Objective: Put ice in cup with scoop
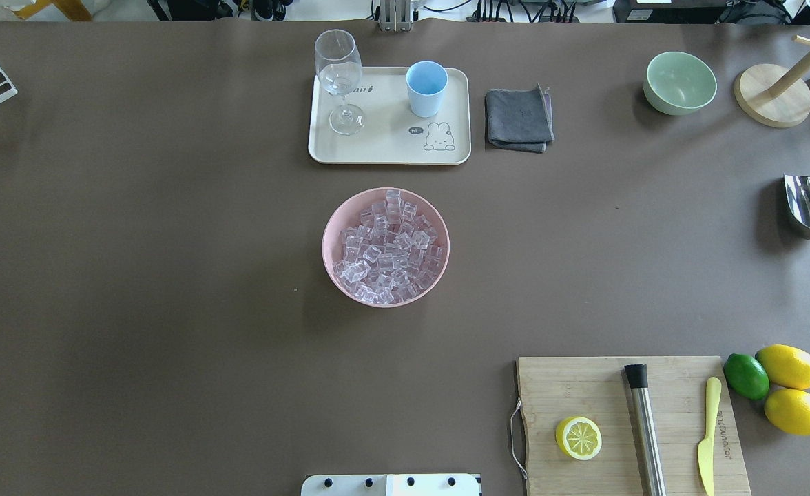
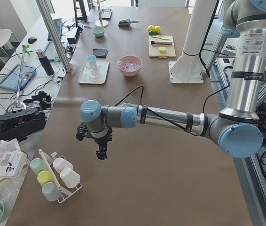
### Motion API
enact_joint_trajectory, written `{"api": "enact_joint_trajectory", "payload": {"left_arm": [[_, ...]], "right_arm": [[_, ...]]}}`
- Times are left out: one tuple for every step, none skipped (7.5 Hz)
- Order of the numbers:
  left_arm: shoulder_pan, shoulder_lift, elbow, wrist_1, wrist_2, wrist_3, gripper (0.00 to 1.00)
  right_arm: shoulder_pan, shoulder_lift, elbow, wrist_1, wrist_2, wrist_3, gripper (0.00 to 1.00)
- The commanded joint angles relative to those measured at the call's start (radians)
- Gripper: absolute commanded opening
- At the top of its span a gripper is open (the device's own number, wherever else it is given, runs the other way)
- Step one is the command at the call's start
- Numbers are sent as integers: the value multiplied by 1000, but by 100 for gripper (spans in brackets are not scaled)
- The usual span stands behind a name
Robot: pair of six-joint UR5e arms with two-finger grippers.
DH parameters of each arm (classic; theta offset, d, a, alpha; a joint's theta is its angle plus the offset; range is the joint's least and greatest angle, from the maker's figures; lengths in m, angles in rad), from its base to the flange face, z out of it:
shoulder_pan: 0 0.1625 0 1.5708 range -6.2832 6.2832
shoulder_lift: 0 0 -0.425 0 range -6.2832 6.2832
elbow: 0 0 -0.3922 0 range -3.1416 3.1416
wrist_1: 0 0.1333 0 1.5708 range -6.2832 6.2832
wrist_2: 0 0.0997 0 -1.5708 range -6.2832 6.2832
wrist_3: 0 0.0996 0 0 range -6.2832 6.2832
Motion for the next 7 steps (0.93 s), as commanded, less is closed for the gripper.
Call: {"api": "enact_joint_trajectory", "payload": {"left_arm": [[6,3,3,0,-1,0,99],[7,3,3,0,-1,0,99],[6,3,1,0,-1,-1,99],[7,3,0,0,-3,-1,99],[8,3,-3,0,-4,-1,99],[8,3,-2,0,-6,-1,99],[8,3,-6,0,-6,-1,99]], "right_arm": [[2,-4,2,1,-1,-2,100],[3,-1,-1,1,-4,-2,100],[3,-1,1,1,-4,-2,100],[3,-1,1,1,-4,-2,100],[3,0,1,7,-4,-2,100],[3,0,2,7,-4,0,100],[3,-3,1,6,-4,0,100]]}}
